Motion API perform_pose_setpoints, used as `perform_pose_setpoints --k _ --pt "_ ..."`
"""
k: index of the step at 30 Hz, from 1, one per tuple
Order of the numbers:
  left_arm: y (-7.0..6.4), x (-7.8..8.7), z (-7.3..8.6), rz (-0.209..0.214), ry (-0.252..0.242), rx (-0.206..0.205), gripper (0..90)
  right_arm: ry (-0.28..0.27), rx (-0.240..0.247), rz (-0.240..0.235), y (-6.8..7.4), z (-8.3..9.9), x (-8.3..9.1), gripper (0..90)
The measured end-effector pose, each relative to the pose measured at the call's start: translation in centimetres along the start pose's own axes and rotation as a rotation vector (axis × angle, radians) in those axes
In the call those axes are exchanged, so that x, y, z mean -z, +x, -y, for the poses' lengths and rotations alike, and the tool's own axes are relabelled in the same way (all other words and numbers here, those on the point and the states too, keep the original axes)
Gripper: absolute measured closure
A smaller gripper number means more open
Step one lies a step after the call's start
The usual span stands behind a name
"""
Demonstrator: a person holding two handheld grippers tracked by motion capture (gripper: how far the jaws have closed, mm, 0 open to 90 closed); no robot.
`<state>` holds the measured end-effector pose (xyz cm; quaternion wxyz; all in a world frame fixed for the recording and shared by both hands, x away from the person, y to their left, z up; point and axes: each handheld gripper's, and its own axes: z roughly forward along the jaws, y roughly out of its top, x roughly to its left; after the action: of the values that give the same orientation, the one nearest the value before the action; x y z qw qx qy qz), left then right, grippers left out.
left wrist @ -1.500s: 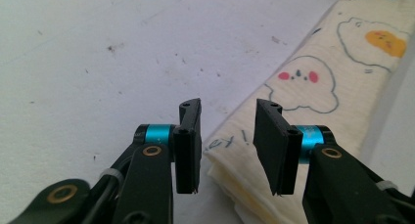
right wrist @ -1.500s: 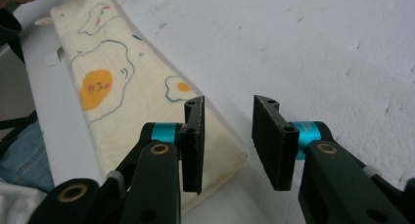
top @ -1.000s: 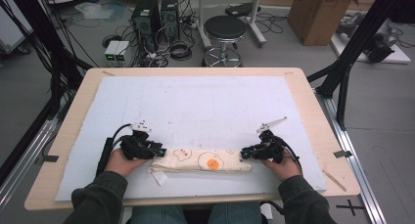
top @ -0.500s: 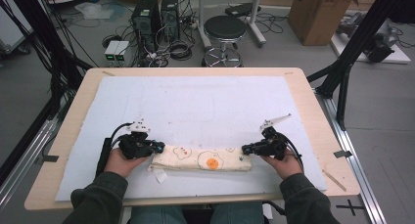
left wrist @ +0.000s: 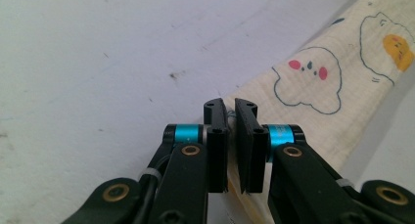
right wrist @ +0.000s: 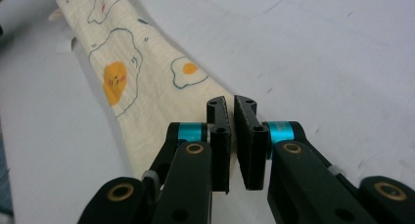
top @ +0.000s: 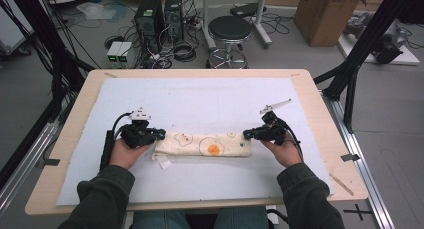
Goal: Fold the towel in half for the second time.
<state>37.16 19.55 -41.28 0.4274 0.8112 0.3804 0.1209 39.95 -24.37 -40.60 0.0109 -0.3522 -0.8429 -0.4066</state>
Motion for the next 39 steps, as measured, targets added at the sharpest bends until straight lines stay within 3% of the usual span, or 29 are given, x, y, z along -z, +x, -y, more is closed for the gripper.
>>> perform_pose_setpoints --k 2,7,12,14,16,18,22,26,29,33,39 --pt "0.7 -0.4 -0.1 -0.012 -0.005 0.023 83.6 -0.009 -0.016 0.010 -0.7 -0.3 -0.3 85.2" --pt "1.8 -1.6 -0.6 -0.063 -0.001 0.030 83.6 -0.045 -0.040 0.035 -1.9 -1.1 -1.4 85.1" --pt "2.8 -2.6 -0.6 -0.091 0.006 0.054 83.6 -0.083 -0.065 0.050 -2.9 -1.9 -2.3 84.9" --pt "3.0 -3.0 -0.4 -0.094 0.015 0.066 82.7 -0.074 -0.077 0.051 -3.3 -2.1 -2.7 84.6" --pt "3.1 -3.2 -0.3 -0.111 0.013 0.065 78.0 -0.063 -0.078 0.068 -3.5 -2.1 -3.2 83.6" --pt "3.2 -3.0 -0.3 -0.149 0.003 0.064 67.8 -0.062 -0.086 0.095 -3.8 -1.9 -3.4 77.5" --pt "3.5 -1.7 -0.5 -0.148 -0.047 0.084 62.5 -0.088 -0.099 0.085 -3.7 -1.9 -2.7 67.8" --pt "3.1 -0.7 -0.6 -0.123 -0.076 0.070 56.8 -0.120 -0.082 0.081 -3.0 -2.0 -1.8 57.8" --pt "2.5 -0.3 -0.8 -0.114 -0.078 0.040 54.8 -0.136 -0.058 0.084 -2.4 -2.2 -1.4 51.9" --pt "2.0 -0.2 -0.9 -0.100 -0.072 0.021 51.7 -0.154 -0.064 0.073 -2.2 -2.2 -1.0 44.8" --pt "1.5 0.0 -1.0 -0.079 -0.079 0.013 49.8 -0.168 -0.059 0.074 -1.7 -1.8 -0.4 36.7"
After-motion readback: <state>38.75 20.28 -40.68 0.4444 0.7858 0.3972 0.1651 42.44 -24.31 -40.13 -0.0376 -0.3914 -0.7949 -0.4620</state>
